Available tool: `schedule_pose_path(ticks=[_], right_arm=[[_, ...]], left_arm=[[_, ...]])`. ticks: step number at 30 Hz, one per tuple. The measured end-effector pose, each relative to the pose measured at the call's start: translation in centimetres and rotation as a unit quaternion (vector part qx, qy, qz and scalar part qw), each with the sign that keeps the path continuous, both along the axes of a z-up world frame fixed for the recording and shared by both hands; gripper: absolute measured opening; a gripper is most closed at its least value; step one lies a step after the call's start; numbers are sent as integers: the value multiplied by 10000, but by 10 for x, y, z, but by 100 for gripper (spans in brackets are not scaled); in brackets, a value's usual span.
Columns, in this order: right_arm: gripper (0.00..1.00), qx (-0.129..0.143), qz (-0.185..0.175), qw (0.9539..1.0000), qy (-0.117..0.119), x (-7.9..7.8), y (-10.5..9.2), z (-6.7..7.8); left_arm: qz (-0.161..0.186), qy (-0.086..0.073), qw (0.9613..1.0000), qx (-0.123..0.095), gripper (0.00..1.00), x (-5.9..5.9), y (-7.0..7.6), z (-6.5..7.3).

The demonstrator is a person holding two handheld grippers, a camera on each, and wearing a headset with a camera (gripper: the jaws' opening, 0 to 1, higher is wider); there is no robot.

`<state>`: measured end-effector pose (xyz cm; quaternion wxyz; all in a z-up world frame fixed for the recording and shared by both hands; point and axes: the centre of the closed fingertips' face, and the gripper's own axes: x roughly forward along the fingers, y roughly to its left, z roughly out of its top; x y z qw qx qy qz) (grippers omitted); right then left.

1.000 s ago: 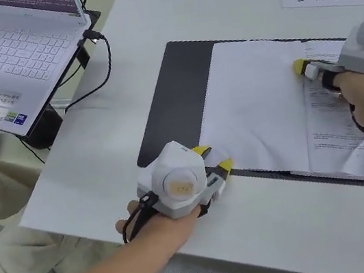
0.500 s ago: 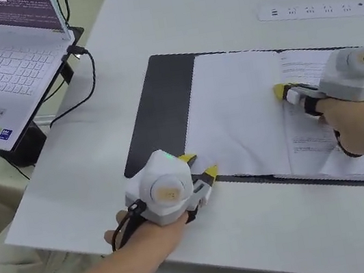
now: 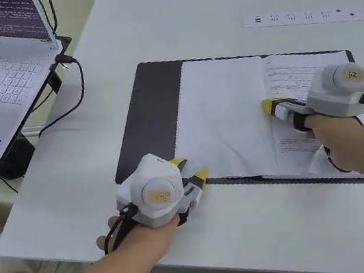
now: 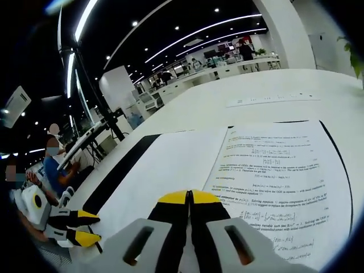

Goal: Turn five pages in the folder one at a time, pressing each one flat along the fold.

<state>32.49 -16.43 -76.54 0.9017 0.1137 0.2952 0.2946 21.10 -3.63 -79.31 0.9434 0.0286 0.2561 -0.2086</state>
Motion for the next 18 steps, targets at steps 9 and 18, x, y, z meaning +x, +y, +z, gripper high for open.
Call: schedule_pose_path(ticks=[9,18], right_arm=[[0,-150,236,9996,-87,-25,4,-5],[0,-467,433,9980,-68,-43,6,-6]], left_arm=[[-12,-15,10000,10,24,0,0,0],[-23,-22,10000,21,24,-1,0,2]])
